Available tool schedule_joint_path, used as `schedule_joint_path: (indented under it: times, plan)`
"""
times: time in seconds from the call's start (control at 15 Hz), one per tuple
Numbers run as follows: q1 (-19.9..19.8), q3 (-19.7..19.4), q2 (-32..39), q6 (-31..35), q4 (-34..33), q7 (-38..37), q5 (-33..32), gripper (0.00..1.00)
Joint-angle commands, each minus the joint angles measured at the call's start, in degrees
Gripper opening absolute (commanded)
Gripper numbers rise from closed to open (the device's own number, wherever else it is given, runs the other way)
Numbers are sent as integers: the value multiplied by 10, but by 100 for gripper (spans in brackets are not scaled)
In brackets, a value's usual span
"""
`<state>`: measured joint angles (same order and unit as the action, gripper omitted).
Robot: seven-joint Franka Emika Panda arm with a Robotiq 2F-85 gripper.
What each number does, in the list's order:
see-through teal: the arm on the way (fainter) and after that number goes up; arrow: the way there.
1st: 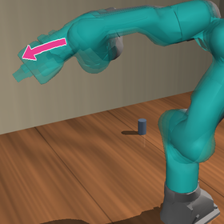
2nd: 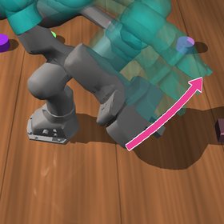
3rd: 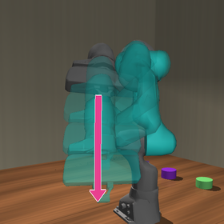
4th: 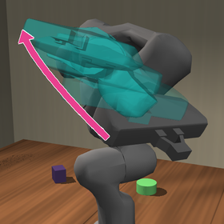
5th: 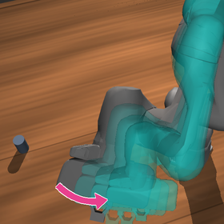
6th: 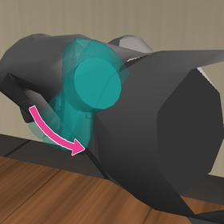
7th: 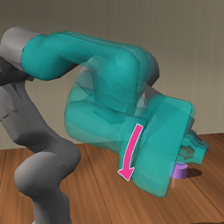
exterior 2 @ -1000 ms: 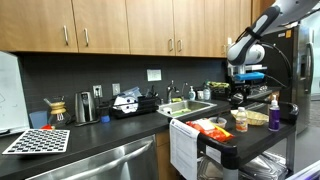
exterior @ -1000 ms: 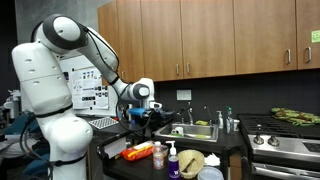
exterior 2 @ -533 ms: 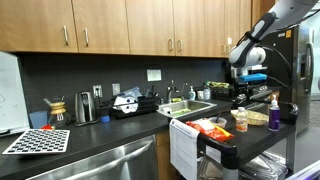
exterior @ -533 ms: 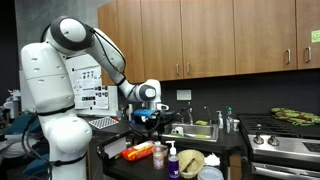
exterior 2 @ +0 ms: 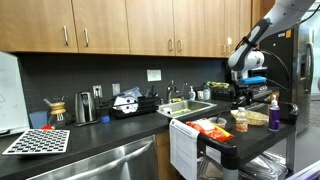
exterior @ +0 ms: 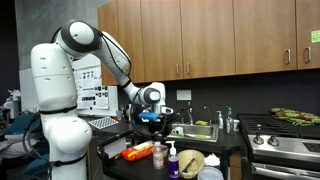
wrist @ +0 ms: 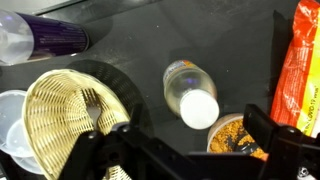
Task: Throw the bottle with an orange label inside the sink
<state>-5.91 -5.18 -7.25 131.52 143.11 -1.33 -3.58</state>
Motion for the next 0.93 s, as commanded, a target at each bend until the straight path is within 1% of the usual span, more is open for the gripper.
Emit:
schedule_joint_path:
  times: [0.0, 0.13, 0.2, 0.27, 0.33, 0.4, 0.53, 0.6, 0.73, 0.8, 0.87]
  plan:
    - [0, -3, 18, 5, -6, 19, 4, 100]
    - [1, -3, 23, 6, -4, 23, 5, 100]
    - [1, -3, 25, 6, -3, 24, 5, 98]
    - [1, -2, 28, 8, -3, 23, 4, 81]
    - [1, -2, 29, 9, -3, 22, 4, 74]
    - [2, -1, 30, 11, -3, 22, 3, 71]
    - [2, -1, 30, 13, -3, 22, 3, 56]
    - [3, -1, 29, 14, -3, 22, 2, 46]
    - [3, -1, 28, 15, -4, 21, 1, 32]
    - [3, 0, 27, 17, -5, 21, 0, 23]
    - [3, 0, 27, 16, -5, 20, 0, 16]
